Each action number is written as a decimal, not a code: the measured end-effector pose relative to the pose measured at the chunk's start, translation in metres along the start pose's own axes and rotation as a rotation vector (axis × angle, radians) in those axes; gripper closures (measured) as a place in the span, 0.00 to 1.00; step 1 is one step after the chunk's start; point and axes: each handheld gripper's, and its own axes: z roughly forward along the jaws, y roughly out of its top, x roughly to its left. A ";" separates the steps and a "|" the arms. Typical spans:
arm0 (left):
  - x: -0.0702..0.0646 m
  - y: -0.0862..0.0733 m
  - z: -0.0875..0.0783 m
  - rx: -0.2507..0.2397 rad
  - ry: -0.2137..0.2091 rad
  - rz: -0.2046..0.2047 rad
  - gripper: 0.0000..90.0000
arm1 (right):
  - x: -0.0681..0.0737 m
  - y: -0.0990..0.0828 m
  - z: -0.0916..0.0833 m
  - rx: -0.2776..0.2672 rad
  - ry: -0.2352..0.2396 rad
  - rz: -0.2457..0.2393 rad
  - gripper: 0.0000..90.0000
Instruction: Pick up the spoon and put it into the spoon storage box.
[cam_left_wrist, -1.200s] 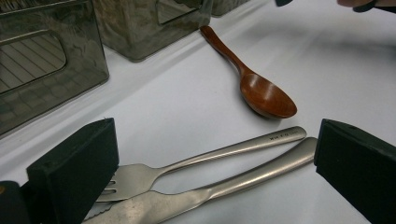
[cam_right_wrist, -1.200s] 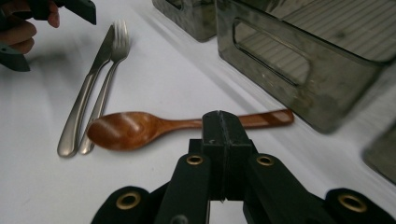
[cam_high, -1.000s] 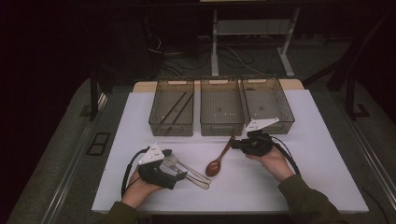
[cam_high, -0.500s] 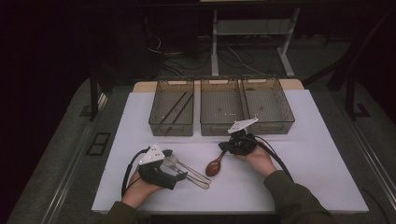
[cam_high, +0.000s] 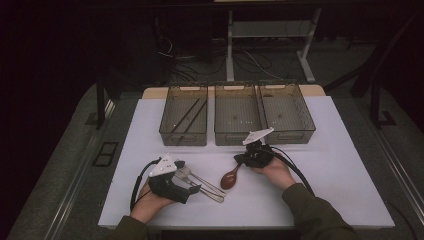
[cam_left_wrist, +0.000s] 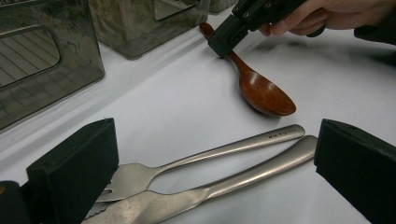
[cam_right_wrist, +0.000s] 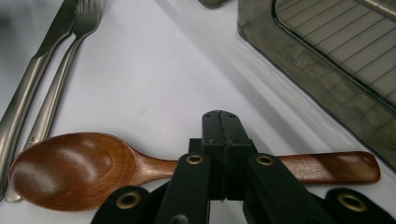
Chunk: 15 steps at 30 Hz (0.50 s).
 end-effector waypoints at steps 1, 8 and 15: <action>0.000 0.000 0.000 0.000 0.000 0.000 0.00 | 0.000 0.000 0.000 0.001 -0.001 0.001 0.99; 0.000 0.000 0.000 0.000 -0.002 0.002 0.00 | 0.000 -0.002 -0.003 0.009 -0.007 -0.005 0.99; 0.000 0.000 0.000 0.003 -0.005 0.001 0.00 | -0.001 -0.007 -0.009 0.020 0.001 0.000 0.99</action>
